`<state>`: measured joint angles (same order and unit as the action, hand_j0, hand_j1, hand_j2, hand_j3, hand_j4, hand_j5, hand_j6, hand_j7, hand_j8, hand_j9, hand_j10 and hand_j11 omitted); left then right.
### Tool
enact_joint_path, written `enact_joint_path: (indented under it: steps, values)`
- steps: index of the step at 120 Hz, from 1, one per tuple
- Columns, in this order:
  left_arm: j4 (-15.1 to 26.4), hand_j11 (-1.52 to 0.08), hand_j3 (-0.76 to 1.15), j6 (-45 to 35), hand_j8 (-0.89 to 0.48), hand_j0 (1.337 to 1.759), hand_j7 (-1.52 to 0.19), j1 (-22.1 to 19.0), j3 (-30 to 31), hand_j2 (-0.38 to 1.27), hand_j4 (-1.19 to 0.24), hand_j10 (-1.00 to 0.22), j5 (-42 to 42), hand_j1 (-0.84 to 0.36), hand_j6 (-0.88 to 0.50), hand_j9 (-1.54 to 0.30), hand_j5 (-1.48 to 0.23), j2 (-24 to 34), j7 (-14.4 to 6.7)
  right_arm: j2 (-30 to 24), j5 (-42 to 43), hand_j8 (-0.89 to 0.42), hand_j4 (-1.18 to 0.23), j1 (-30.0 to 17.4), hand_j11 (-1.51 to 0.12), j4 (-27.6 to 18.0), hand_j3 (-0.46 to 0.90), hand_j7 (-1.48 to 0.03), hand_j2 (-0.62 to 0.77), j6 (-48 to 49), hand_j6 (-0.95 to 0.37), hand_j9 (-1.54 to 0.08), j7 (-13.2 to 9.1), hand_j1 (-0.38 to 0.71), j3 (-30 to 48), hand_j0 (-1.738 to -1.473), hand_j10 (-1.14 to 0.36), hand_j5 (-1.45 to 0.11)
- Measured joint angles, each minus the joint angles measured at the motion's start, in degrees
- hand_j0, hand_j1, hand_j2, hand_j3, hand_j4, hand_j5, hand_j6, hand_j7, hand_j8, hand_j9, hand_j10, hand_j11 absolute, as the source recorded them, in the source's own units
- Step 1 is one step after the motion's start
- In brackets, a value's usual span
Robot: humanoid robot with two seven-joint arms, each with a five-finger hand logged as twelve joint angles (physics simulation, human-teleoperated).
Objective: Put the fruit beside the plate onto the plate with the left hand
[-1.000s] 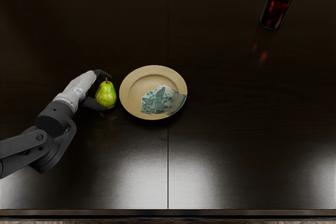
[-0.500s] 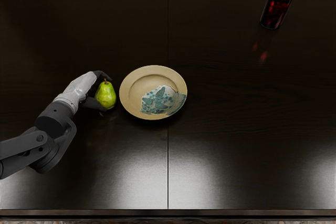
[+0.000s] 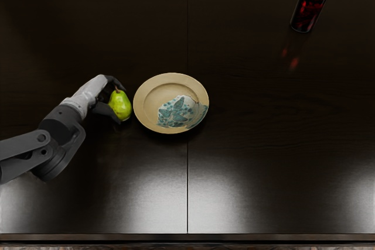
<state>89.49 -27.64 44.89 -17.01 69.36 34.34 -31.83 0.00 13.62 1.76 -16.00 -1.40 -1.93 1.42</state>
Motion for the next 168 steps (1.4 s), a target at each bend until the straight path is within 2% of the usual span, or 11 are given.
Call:
enact_joint_path:
  steps: [10,38,76,110,152,155,168]
  values:
    - [-0.36,-0.83,0.0,0.63,-0.55,1.657,-0.83,0.85,0.0,0.64,-0.51,-0.64,-2.45,-0.25,-0.41,-0.83,-0.82,0.82,-0.23,0.0,0.0,0.0,0.0,0.0,0.0,0.0,0.0,0.0,0.0,0.0,0.0,0.0,0.0,-0.35,0.01,-1.658,0.0,0.0]
    - [-0.84,-0.82,0.0,3.16,-0.58,1.657,-0.82,6.35,-0.1,0.68,-0.52,-0.63,-8.77,-0.26,-0.44,-0.83,-0.82,2.68,-2.77,0.0,0.0,0.0,0.0,0.0,0.0,0.0,0.0,0.0,0.0,0.0,0.0,0.0,0.0,-0.35,0.01,-1.658,0.0,0.0]
    - [-0.98,-0.82,0.0,13.52,-0.59,1.657,-0.82,12.64,-0.55,0.7,-0.53,-0.62,-17.62,-0.26,-0.44,-0.82,-0.82,2.35,-3.18,0.0,0.0,0.0,0.0,0.01,0.0,0.0,0.0,0.0,0.0,0.0,0.0,0.0,0.0,-0.35,0.0,-1.658,0.0,0.0]
    - [-0.98,-0.81,0.0,14.81,-0.6,1.657,-0.81,15.42,-0.64,0.65,-0.53,-0.62,-18.85,-0.25,-0.44,-0.81,-0.81,-1.08,-3.21,0.0,0.0,0.0,0.0,0.02,0.0,0.0,0.0,0.0,0.0,0.0,0.0,0.0,0.0,-0.35,0.01,-1.658,0.0,0.0]
    - [-0.96,-0.81,0.0,14.9,-0.61,1.657,-0.81,15.58,-0.3,0.71,-0.53,-0.61,-19.06,-0.27,-0.45,-0.81,-0.82,-5.5,-3.16,0.0,0.0,0.0,0.0,0.02,0.0,0.0,0.0,0.0,0.0,0.07,0.0,0.0,0.0,-0.35,0.01,-1.658,0.0,0.0]
    - [-0.95,-0.78,0.0,14.87,-0.59,1.657,-0.78,15.58,-0.34,0.66,-0.52,-0.59,-19.02,-0.26,-0.44,-0.78,-0.79,-5.51,-3.16,0.0,0.0,0.0,0.0,0.01,0.0,0.0,0.0,0.0,0.0,0.08,0.0,0.0,0.0,-0.35,0.0,-1.658,0.0,0.0]
    - [-0.96,-0.48,0.0,14.72,-0.37,1.658,-0.48,15.76,-1.86,0.39,-0.33,-0.37,-18.76,-0.03,-0.28,-0.48,-0.49,-6.28,-3.17,0.0,0.0,0.0,0.0,0.02,0.0,0.0,0.0,0.0,0.0,0.08,0.0,0.0,0.0,-0.35,0.0,-1.658,0.0,0.0]
